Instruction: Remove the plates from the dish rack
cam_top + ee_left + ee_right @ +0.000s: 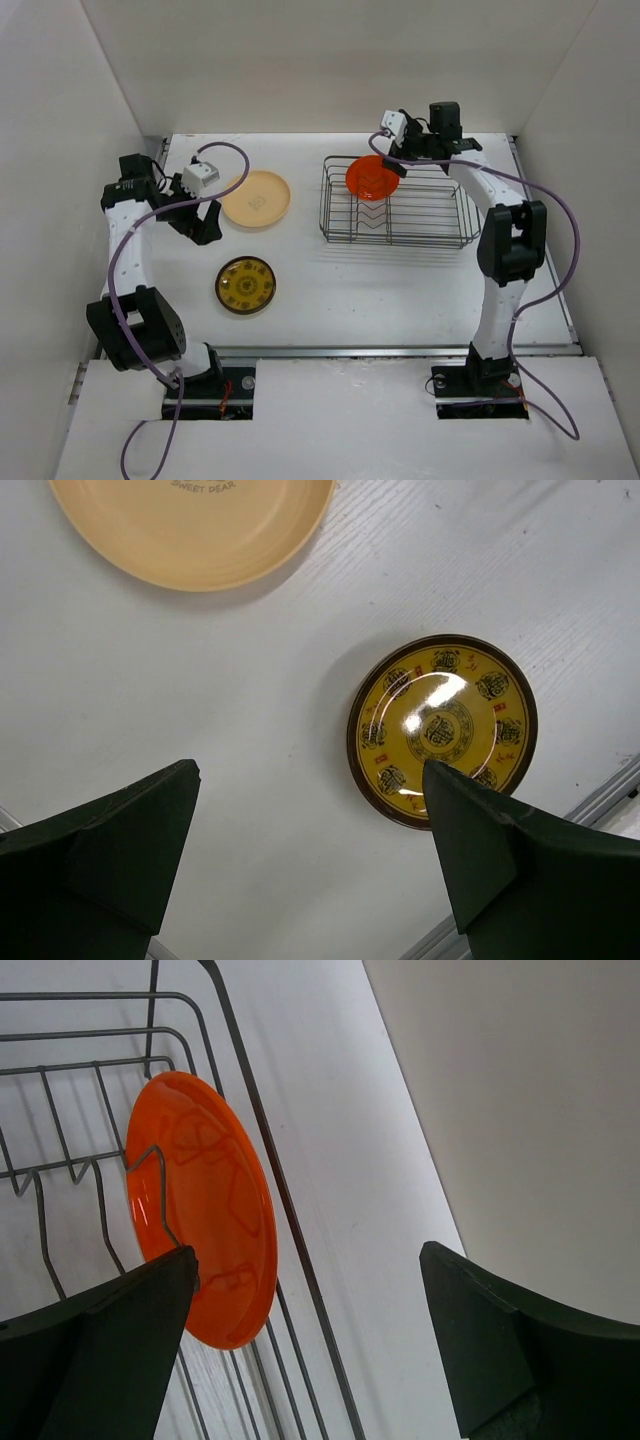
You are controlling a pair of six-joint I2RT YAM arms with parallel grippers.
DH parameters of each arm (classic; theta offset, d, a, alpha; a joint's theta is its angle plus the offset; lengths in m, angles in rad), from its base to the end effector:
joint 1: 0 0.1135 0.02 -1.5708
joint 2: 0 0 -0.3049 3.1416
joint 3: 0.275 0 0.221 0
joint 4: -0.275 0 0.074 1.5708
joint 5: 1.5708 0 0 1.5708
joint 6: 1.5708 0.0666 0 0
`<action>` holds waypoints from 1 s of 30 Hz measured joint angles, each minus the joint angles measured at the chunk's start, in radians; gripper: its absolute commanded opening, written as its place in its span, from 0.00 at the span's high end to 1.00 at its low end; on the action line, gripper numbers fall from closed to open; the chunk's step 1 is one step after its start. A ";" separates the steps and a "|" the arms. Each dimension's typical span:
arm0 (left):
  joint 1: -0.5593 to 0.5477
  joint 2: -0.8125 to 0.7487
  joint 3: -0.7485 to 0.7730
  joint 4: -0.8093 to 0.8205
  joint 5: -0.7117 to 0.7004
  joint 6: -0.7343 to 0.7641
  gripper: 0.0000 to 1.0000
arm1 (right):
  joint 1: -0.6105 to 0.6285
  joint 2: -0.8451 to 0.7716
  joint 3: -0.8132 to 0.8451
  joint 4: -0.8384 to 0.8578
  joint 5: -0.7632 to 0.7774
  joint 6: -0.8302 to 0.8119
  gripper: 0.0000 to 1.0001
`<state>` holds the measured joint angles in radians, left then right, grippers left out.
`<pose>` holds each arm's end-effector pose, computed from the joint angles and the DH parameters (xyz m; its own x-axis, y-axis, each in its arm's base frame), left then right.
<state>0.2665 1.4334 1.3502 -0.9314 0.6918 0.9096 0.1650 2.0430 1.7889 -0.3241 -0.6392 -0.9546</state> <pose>0.2633 0.0278 0.3513 -0.4067 0.5190 -0.7518 0.7216 0.6872 0.0840 0.4732 0.1191 0.3200 0.1982 -0.6310 -0.7501 -0.8009 0.3369 -0.4950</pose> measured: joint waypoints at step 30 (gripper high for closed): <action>-0.019 0.061 0.025 0.016 0.008 -0.059 0.06 | -0.002 0.122 0.114 -0.071 -0.031 0.015 0.64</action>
<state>0.2478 1.4948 1.3750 -0.9154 0.6994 0.8505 0.1627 2.1651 1.9034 -0.3950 -0.6704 -0.9394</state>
